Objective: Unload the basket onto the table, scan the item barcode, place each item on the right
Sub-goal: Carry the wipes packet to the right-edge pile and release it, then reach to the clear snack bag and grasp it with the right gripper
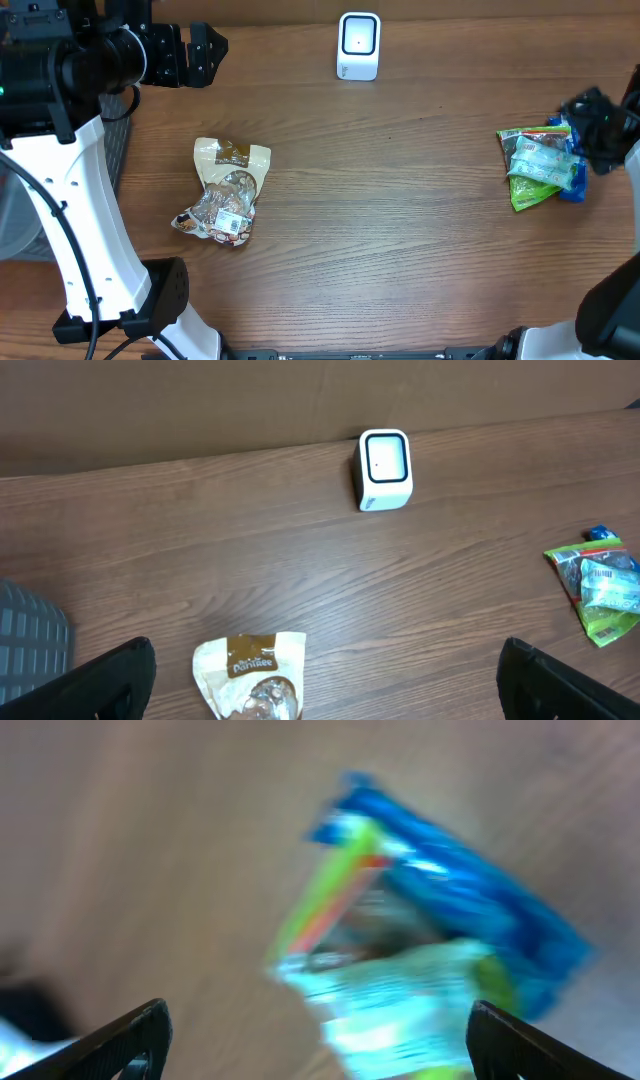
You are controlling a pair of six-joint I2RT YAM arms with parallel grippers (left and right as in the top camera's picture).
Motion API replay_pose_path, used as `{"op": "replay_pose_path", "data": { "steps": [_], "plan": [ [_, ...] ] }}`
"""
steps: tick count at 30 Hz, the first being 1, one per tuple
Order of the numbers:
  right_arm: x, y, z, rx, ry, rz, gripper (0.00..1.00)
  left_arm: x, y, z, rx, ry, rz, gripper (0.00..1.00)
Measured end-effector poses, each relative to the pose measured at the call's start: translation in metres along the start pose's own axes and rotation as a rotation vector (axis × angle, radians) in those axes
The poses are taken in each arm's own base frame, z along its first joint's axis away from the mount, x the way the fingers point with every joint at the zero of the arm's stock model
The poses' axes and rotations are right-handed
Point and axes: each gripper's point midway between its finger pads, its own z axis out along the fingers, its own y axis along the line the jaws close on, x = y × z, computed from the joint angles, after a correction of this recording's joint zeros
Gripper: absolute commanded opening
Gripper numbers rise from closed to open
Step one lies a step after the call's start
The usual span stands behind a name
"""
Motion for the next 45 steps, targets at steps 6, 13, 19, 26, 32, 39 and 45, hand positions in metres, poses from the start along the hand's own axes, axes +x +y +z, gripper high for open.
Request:
{"op": "replay_pose_path", "data": {
  "steps": [6,13,19,26,32,39,45],
  "plan": [
    [0.031,0.099,-0.041,-0.301,0.038,-0.193,0.95,0.000,0.000,0.000,0.000,0.000,0.000,0.99],
    [0.140,0.197,-0.057,-0.542,0.178,-0.461,0.95,0.000,0.000,0.000,0.000,0.000,0.000,1.00],
    [0.270,0.252,-0.043,-0.660,0.360,-0.633,0.94,0.000,0.000,0.000,0.000,0.000,0.000,1.00],
    [0.411,0.274,-0.017,-0.737,0.531,-0.744,0.84,0.000,0.000,0.000,0.000,0.000,0.000,1.00],
    [0.496,0.283,-0.032,-0.838,0.596,-0.791,0.82,0.000,0.000,0.000,0.000,0.000,0.000,1.00],
    [0.535,0.308,-0.066,-1.007,0.551,-0.788,0.82,0.000,0.000,0.000,0.000,0.000,0.000,0.99],
    [0.572,0.295,-0.068,-0.997,0.564,-0.820,0.82,0.000,0.000,0.000,0.000,0.000,0.000,1.00]
  ]
}}
